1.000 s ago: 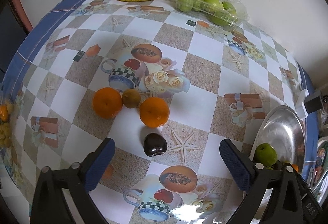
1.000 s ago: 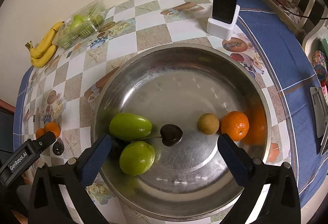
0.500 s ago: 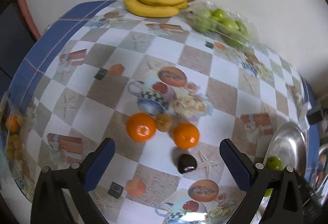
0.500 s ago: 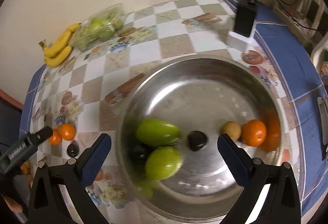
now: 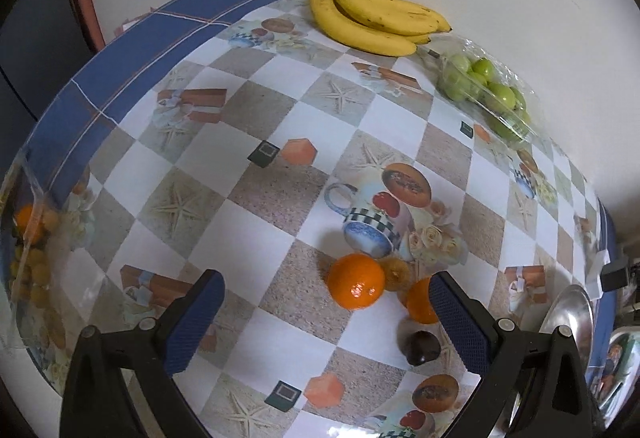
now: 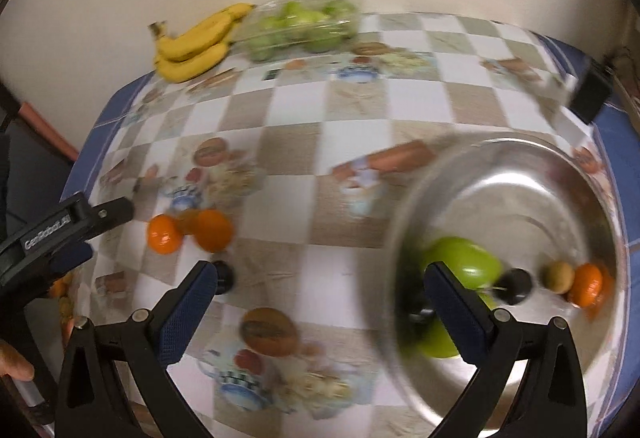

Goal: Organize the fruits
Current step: 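Move both tools back toward the remaining orange and dark plum, then grasp an orange with the left gripper while the right gripper grasps the last plum, then carry the orange and plum over the steel bowl and release both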

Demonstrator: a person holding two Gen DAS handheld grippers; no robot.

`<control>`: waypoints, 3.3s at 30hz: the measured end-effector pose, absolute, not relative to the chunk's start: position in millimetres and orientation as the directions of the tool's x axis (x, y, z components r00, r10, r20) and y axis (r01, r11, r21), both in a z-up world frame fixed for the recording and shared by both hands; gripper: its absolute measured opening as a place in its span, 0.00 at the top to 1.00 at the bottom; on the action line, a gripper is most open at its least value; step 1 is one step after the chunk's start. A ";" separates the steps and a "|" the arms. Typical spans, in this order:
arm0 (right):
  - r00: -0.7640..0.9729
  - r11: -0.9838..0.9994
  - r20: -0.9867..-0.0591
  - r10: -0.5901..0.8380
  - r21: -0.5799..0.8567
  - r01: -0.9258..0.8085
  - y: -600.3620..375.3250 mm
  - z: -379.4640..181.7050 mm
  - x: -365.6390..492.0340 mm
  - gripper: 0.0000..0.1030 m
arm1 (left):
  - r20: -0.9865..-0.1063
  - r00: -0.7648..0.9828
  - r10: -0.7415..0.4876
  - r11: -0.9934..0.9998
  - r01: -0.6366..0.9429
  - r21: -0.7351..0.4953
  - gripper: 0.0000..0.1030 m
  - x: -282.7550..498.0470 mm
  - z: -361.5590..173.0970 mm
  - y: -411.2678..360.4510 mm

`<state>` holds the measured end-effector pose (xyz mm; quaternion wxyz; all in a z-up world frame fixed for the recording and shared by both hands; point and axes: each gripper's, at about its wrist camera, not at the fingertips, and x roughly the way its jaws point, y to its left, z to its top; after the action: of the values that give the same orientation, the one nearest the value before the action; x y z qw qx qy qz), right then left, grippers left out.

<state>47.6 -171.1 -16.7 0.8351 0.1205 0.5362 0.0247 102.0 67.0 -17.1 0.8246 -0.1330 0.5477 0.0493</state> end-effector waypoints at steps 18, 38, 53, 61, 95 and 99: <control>0.309 0.975 -0.926 0.217 0.220 -0.024 -105.9 -65.5 63.2 0.00 | -0.935 0.342 -0.093 0.970 -0.181 -0.162 0.00 112.7 -52.9 71.2; 0.306 0.973 -0.924 0.228 0.203 -0.111 -77.8 -67.7 67.5 0.58 | -0.933 0.289 -0.215 0.943 -0.185 -0.275 0.22 119.5 -61.0 65.7; 0.295 0.975 -0.931 0.214 0.187 -0.119 -74.9 -66.6 68.2 0.71 | -0.916 0.285 -0.284 0.921 -0.184 -0.343 0.59 120.9 -63.4 63.8; 0.316 0.973 -0.921 0.227 0.201 -0.113 -81.2 -55.3 64.3 0.71 | -0.909 0.316 -0.271 0.922 -0.186 -0.340 0.60 120.1 -54.1 66.7; 0.475 0.956 -0.869 0.136 0.241 0.168 -210.2 9.4 42.6 0.71 | -0.875 0.421 -0.239 0.952 -0.073 -0.296 0.60 104.2 6.6 19.9; 0.479 0.941 -0.869 0.128 0.258 0.217 -231.8 9.5 39.2 0.71 | -0.880 0.413 -0.232 0.962 -0.037 -0.271 0.60 101.2 7.2 -0.8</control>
<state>39.2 -231.8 9.5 0.8430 0.1692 0.5099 -0.0265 101.2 -0.8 7.2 0.8313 -0.1249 0.5383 -0.0588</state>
